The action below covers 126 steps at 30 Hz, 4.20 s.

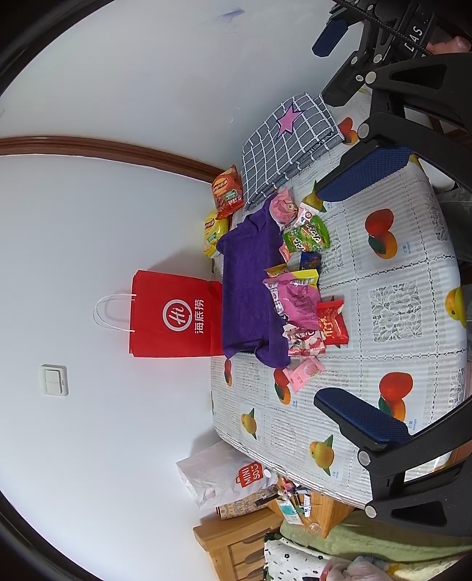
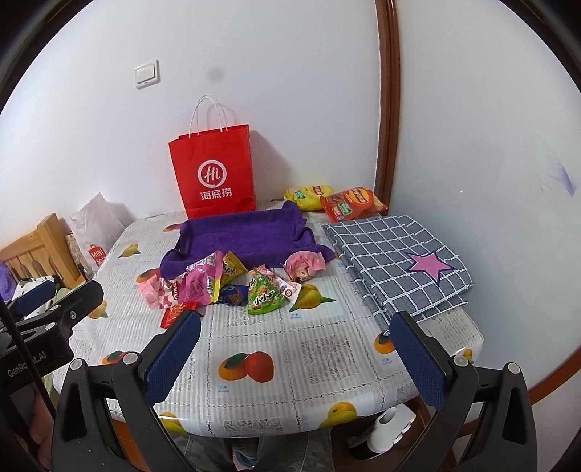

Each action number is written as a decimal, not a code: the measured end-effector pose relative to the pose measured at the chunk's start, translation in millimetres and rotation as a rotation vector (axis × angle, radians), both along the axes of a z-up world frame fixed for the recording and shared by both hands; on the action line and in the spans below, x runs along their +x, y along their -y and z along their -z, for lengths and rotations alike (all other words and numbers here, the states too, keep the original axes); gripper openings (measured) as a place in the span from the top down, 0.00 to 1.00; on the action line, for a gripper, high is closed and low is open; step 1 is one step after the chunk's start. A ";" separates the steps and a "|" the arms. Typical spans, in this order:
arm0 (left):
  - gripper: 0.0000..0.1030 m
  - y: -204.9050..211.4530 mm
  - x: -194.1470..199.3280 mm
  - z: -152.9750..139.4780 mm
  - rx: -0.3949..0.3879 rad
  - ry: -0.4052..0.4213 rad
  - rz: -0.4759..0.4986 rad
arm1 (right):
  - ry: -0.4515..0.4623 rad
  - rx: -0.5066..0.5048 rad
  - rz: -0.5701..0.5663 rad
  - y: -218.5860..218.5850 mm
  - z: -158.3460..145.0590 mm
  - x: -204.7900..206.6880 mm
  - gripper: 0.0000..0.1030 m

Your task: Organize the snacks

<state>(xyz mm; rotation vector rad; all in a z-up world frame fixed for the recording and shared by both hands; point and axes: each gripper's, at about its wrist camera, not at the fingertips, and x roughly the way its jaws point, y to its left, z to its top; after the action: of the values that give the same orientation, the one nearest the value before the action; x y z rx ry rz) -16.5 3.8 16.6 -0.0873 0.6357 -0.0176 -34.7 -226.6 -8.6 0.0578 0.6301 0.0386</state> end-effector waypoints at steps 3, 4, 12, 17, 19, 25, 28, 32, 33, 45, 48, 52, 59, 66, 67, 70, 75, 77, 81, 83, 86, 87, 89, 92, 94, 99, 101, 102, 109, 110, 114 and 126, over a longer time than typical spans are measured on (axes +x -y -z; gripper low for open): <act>0.00 0.3 0.5 -0.6 -0.001 0.000 0.000 | 0.001 0.000 0.000 1.1 0.5 -1.1 0.00; 0.00 0.4 0.5 -1.2 -0.001 0.001 -0.001 | 0.002 0.000 0.000 1.0 0.5 -1.3 0.00; 0.00 0.6 -0.4 -1.3 -0.001 0.002 0.000 | 0.005 0.001 -0.002 0.7 -0.3 -2.0 0.00; 0.00 0.8 -0.3 -1.7 -0.003 0.003 0.000 | 0.007 0.000 -0.004 0.1 -0.2 -2.5 0.00; 0.00 0.8 -0.6 -1.3 -0.001 0.003 0.000 | 0.008 0.000 -0.004 0.0 -0.1 -2.9 0.00; 0.00 0.9 -0.5 -3.3 -0.002 0.005 0.001 | 0.010 0.000 -0.006 -0.3 -0.5 -3.1 0.00; 0.00 0.9 -0.7 -3.3 -0.003 0.005 0.001 | 0.010 -0.001 -0.006 -0.5 -0.9 -3.5 0.00; 0.00 0.8 -0.8 -5.4 0.000 0.007 0.001 | 0.013 0.000 -0.004 0.5 -2.3 -3.7 0.00; 0.00 1.1 0.0 -6.3 0.000 0.008 0.001 | 0.014 0.001 -0.004 0.8 -2.9 -3.4 0.00; 0.00 2.6 2.3 -10.1 0.015 0.021 0.007 | 0.024 -0.006 -0.009 -0.9 -6.0 -1.3 0.00; 0.00 2.2 4.6 -7.9 0.009 0.022 0.016 | 0.029 -0.005 -0.015 -2.1 -3.3 -1.5 0.00; 0.00 1.2 10.1 1.4 0.018 0.016 0.018 | 0.021 0.012 -0.019 -0.9 5.3 6.0 0.00; 0.00 -16.7 37.0 36.4 0.000 -0.048 -0.005 | -0.024 0.055 0.008 12.0 35.3 31.8 0.01; 0.03 -44.1 68.7 80.8 -0.039 -0.142 -0.050 | -0.092 0.084 0.032 26.9 69.8 66.3 0.08; 0.03 -48.2 72.3 85.5 -0.043 -0.152 -0.058 | -0.101 0.081 0.034 28.4 74.7 72.1 0.08; 0.03 -60.3 81.8 97.4 -0.052 -0.171 -0.080 | -0.134 0.065 0.054 32.5 88.3 90.7 0.08; 0.03 -82.7 98.7 113.1 -0.055 -0.197 -0.116 | -0.169 0.059 0.060 36.9 105.1 117.8 0.09; 0.03 -92.9 104.7 118.3 -0.062 -0.212 -0.136 | -0.186 0.050 0.061 36.9 111.0 128.2 0.09; 0.03 -108.1 116.7 126.5 -0.080 -0.235 -0.166 | -0.203 0.043 0.059 37.5 119.0 146.6 0.09; 0.03 -112.6 122.8 132.5 -0.090 -0.251 -0.176 | -0.211 0.047 0.058 38.4 122.0 155.2 0.09; 0.03 -116.9 131.4 141.8 -0.087 -0.271 -0.187 | -0.222 0.040 0.053 38.1 126.2 167.3 0.09; 0.03 -118.3 135.3 146.0 -0.083 -0.280 -0.194 | -0.224 0.037 0.050 37.7 127.4 170.4 0.09; 0.03 -122.0 142.0 152.1 -0.086 -0.293 -0.210 | -0.232 0.027 0.047 37.3 130.0 177.8 0.09; 0.03 -129.7 151.8 160.3 -0.118 -0.313 -0.245 | -0.237 0.029 0.044 38.6 132.7 188.1 0.09; 0.03 -134.1 160.5 165.0 -0.139 -0.324 -0.259 | -0.242 0.029 0.040 38.6 133.9 196.0 0.09; 0.06 -141.8 182.6 175.1 -0.149 -0.348 -0.302 | -0.242 -0.001 0.024 33.6 135.3 219.6 0.09; 0.10 -144.2 190.9 180.0 -0.157 -0.360 -0.311 | -0.248 -0.006 0.022 33.2 136.0 229.8 0.09; 0.12 -145.7 195.6 183.2 -0.168 -0.368 -0.311 | -0.249 -0.008 0.021 32.3 136.1 234.1 0.09; 0.18 -141.8 215.3 195.8 -0.185 -0.375 -0.293 | -0.255 -0.035 0.008 22.6 139.1 267.8 0.09; 0.19 -141.1 216.8 195.9 -0.180 -0.367 -0.291 | -0.254 -0.039 0.003 20.7 139.5 271.1 0.09; 0.24 -140.1 220.8 195.9 -0.184 -0.354 -0.280 | -0.273 -0.055 -0.035 9.9 146.6 286.6 0.09; 0.54 -138.8 219.2 192.1 -0.220 -0.338 -0.221 | -0.375 -0.069 -0.056 0.1 182.3 311.9 0.31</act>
<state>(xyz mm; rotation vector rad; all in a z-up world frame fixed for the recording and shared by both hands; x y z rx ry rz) 202.7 142.6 -175.5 -0.3786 0.9572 0.1438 277.3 -226.7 -191.0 -0.0205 1.0074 0.0604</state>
